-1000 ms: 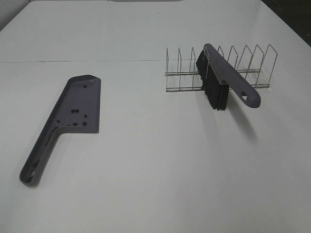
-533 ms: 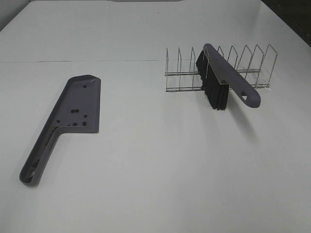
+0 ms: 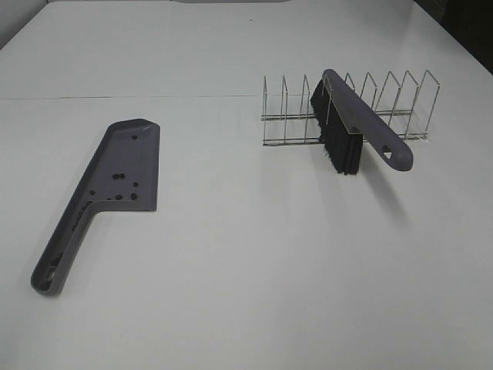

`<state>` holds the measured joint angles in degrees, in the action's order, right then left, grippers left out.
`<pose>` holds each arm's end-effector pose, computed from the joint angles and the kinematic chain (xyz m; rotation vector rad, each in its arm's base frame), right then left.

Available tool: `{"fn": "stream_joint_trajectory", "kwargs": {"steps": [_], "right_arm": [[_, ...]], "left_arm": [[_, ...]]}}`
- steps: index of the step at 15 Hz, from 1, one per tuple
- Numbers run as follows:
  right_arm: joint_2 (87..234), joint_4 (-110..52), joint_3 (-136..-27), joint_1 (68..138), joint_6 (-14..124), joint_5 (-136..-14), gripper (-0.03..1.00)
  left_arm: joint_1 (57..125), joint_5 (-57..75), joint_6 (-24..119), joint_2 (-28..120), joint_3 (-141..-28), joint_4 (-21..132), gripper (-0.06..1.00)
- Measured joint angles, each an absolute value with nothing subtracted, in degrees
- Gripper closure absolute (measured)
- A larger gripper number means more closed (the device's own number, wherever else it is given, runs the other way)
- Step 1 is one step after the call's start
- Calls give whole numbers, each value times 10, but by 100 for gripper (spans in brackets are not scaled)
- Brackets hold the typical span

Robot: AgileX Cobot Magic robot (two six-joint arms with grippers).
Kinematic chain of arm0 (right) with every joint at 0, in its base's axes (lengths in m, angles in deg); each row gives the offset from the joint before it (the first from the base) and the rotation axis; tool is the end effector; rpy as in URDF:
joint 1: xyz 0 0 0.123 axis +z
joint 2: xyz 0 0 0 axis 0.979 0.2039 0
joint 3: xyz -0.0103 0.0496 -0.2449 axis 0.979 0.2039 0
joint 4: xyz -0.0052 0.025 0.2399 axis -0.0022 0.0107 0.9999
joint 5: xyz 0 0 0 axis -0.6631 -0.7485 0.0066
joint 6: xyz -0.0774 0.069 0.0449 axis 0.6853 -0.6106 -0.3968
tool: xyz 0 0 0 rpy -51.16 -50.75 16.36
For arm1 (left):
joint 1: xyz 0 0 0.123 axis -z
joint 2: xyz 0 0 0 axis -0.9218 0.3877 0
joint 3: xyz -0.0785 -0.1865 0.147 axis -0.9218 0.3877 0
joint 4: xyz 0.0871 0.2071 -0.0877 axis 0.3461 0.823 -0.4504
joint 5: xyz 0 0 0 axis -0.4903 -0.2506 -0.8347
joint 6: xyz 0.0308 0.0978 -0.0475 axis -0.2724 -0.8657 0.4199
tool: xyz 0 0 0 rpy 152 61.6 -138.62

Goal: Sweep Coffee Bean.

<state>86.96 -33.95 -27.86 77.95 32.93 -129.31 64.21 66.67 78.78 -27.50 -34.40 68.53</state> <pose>0.0416 0.0047 0.2464 -0.0132 2.1227 0.0463 0.0371 0.0008 0.2666 -0.0102 2.0310 0.0443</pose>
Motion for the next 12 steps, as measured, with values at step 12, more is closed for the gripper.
{"fn": "stream_joint_trajectory", "kwargs": {"steps": [12], "right_arm": [[870,-339,-279,779,329,-1293,18]], "left_arm": [[642,667,788,-275,-344,685,7]]}}
